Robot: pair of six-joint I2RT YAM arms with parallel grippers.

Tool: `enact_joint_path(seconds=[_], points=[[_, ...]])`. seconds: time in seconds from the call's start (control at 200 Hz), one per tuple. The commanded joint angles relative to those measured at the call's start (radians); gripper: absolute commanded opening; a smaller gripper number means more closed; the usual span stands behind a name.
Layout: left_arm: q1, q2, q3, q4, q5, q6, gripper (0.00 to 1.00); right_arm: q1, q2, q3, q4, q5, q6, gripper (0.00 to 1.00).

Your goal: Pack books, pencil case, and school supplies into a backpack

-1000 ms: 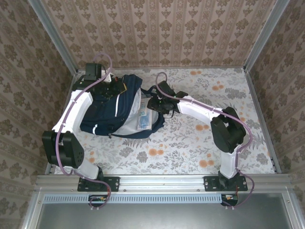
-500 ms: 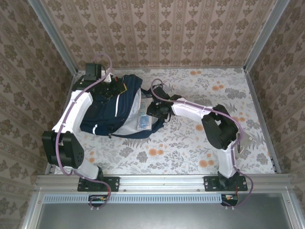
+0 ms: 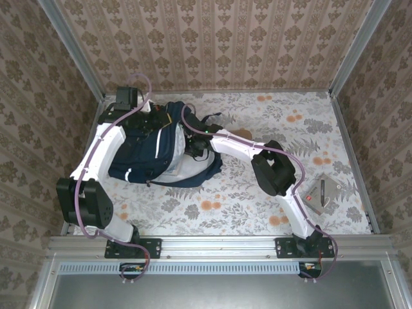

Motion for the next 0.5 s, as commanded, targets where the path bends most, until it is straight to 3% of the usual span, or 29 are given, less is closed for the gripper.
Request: enact_joint_path(seconds=[0.0, 0.165, 0.495], points=[[-0.013, -0.069, 0.011, 0.048, 0.08, -0.018, 0.0, 0.001, 0.005, 0.023, -0.048, -0.017, 0.001, 0.45], [-0.005, -0.074, 0.013, 0.048, 0.078, -0.014, 0.0, -0.022, -0.151, -0.152, 0.015, 0.011, 0.005, 0.5], [-0.007, -0.07, 0.012, 0.085, 0.12, -0.016, 0.0, -0.122, -0.573, -0.522, -0.024, 0.212, 0.0, 0.59]])
